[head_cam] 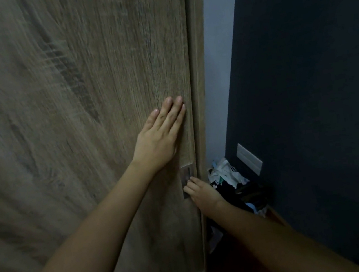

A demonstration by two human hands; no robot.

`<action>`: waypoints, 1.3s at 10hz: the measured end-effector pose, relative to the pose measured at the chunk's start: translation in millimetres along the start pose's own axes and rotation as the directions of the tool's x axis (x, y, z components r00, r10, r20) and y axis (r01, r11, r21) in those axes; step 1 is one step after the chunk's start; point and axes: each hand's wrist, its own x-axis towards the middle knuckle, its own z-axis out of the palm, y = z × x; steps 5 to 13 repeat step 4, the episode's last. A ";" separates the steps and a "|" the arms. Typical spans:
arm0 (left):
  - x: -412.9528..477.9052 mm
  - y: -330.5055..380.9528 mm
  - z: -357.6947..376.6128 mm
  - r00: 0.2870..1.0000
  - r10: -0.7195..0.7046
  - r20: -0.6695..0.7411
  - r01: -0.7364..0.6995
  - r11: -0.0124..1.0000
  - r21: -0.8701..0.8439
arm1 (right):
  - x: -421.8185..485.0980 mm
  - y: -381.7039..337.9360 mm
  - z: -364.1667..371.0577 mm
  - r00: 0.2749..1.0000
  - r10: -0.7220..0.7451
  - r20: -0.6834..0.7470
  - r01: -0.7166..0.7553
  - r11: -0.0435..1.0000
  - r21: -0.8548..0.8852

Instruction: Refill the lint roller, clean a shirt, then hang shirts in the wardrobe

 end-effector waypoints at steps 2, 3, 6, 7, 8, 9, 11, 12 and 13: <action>10.4 1.2 -32.9 0.975 0.007 0.220 0.045 0.972 -0.231 | -8.6 0.4 -10.0 0.999 0.035 0.016 -0.037 0.996 0.081; 0.6 2.0 -52.0 0.970 -0.044 0.240 0.136 0.915 -0.379 | -35.3 -3.9 -10.8 0.991 0.074 0.115 -0.099 0.968 0.232; -20.1 13.1 -58.9 0.950 -0.027 0.312 0.181 0.862 -0.474 | -63.3 -5.0 -14.6 0.961 0.131 0.243 -0.214 0.910 0.356; -20.1 13.1 -58.9 0.950 -0.027 0.312 0.181 0.862 -0.474 | -63.3 -5.0 -14.6 0.961 0.131 0.243 -0.214 0.910 0.356; -20.1 13.1 -58.9 0.950 -0.027 0.312 0.181 0.862 -0.474 | -63.3 -5.0 -14.6 0.961 0.131 0.243 -0.214 0.910 0.356; -20.1 13.1 -58.9 0.950 -0.027 0.312 0.181 0.862 -0.474 | -63.3 -5.0 -14.6 0.961 0.131 0.243 -0.214 0.910 0.356; -20.1 13.1 -58.9 0.950 -0.027 0.312 0.181 0.862 -0.474 | -63.3 -5.0 -14.6 0.961 0.131 0.243 -0.214 0.910 0.356; -20.1 13.1 -58.9 0.950 -0.027 0.312 0.181 0.862 -0.474 | -63.3 -5.0 -14.6 0.961 0.131 0.243 -0.214 0.910 0.356; -20.1 13.1 -58.9 0.950 -0.027 0.312 0.181 0.862 -0.474 | -63.3 -5.0 -14.6 0.961 0.131 0.243 -0.214 0.910 0.356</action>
